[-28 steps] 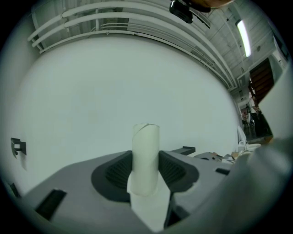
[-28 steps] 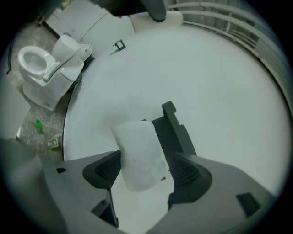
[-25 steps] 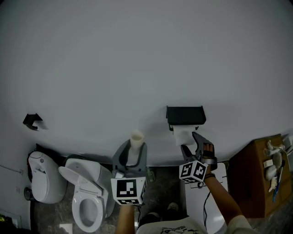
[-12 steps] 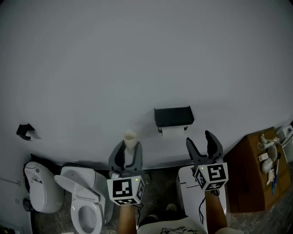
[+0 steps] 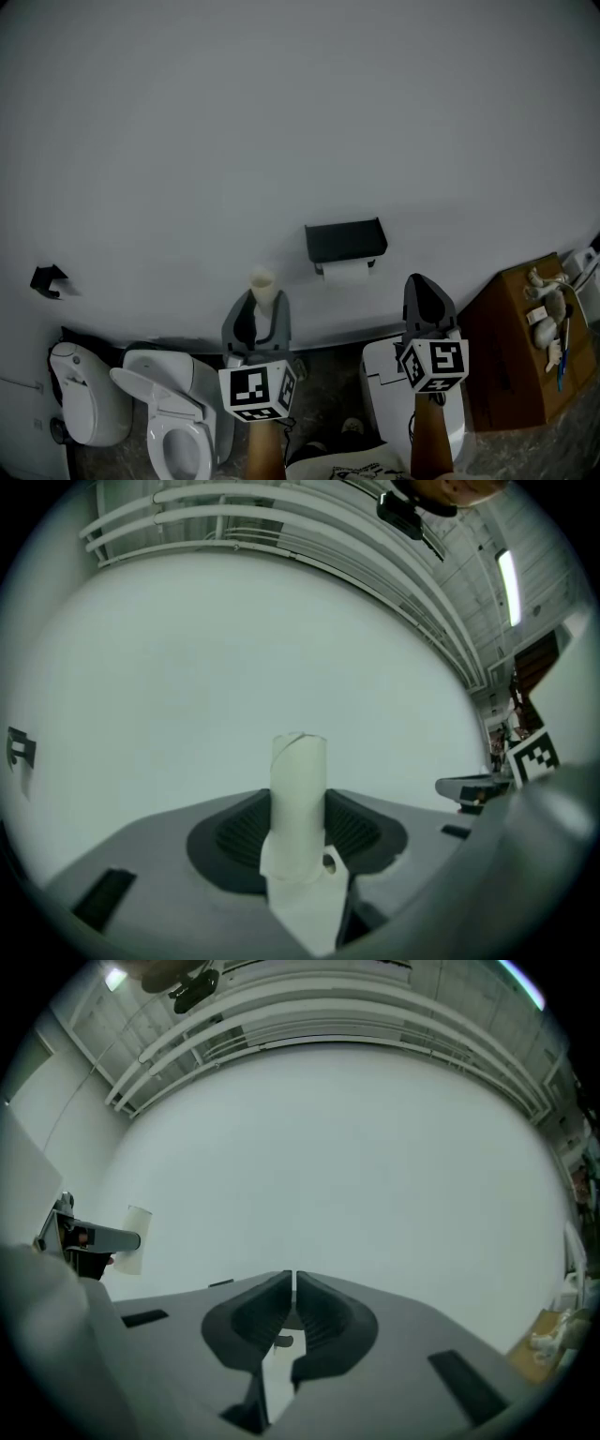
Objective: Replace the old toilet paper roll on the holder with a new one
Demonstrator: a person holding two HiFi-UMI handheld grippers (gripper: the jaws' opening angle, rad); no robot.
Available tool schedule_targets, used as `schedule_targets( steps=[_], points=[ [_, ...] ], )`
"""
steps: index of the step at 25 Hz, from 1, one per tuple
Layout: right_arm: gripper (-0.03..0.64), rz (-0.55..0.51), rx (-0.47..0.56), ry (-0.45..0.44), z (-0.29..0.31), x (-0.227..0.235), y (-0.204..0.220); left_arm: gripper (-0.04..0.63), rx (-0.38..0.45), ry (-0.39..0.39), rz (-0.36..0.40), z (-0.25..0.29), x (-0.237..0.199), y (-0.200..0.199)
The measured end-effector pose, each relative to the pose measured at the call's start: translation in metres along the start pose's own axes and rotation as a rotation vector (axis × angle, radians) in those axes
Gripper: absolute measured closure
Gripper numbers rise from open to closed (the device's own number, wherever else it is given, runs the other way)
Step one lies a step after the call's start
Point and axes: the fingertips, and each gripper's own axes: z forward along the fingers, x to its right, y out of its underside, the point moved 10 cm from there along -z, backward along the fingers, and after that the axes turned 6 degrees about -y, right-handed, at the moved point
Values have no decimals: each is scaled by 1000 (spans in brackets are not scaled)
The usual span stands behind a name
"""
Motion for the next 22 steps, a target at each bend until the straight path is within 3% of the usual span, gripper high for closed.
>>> schedule_targets(
  steps=[22],
  points=[
    [597, 19, -24, 11, -3, 0, -4, 411, -3, 1, 10, -5, -2, -3]
  ],
)
